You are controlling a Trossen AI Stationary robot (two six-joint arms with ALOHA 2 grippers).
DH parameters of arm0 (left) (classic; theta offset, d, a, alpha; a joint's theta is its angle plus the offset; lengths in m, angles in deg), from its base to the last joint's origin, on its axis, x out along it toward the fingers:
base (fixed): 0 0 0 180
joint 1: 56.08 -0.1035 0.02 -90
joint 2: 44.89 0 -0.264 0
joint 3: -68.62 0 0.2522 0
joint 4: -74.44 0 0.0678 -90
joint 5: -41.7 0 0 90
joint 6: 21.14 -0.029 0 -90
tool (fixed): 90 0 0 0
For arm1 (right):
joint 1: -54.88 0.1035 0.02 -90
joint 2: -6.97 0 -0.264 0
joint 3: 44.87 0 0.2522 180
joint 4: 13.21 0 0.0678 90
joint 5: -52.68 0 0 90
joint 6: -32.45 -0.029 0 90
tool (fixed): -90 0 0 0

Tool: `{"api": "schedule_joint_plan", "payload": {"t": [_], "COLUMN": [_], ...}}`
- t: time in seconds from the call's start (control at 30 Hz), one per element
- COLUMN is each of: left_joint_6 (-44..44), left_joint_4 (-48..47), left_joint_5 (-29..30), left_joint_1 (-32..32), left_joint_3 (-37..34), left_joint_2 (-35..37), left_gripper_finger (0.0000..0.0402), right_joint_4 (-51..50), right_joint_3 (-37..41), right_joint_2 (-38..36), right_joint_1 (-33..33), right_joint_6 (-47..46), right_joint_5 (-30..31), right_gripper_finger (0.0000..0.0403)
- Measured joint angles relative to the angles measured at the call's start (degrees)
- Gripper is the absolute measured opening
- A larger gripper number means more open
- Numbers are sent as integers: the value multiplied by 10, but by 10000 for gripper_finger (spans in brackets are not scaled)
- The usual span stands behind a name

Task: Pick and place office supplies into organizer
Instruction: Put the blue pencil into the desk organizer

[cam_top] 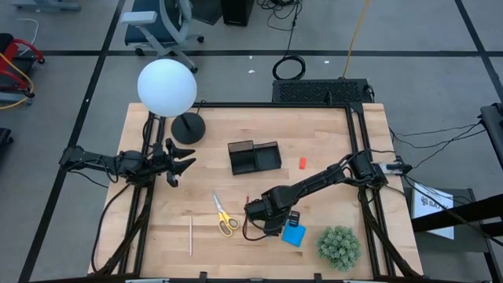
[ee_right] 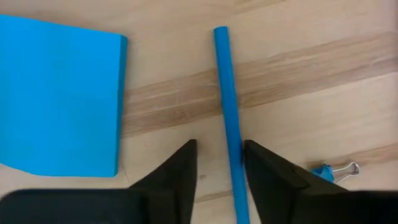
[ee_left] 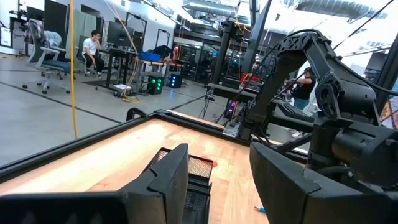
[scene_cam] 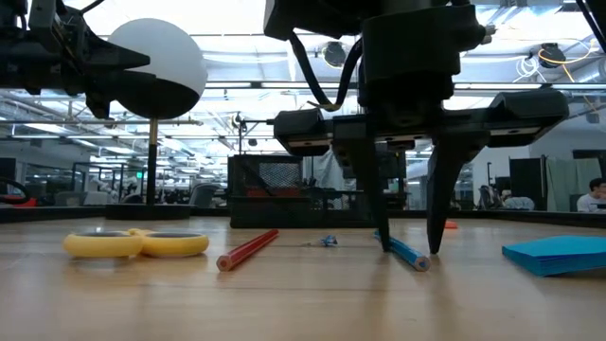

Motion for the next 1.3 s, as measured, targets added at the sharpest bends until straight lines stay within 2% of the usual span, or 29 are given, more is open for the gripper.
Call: {"api": "schedule_joint_plan", "payload": {"t": [0.2,0.4,1.3], "left_joint_6": [0,0,4], "left_joint_4": [0,0,0], "left_joint_5": [0,0,0], "left_joint_1": [0,0,0], "left_joint_3": [0,0,0], "left_joint_2": [0,0,0], "left_gripper_finger": [170,170,170], "right_joint_4": [-1,1,4], "right_joint_3": [1,1,-21], "right_joint_2": [0,0,-1], "right_joint_1": [0,0,0], "right_joint_6": [0,0,-19], "right_joint_5": [-2,-2,1], "right_gripper_finger": [52,13,2]}}
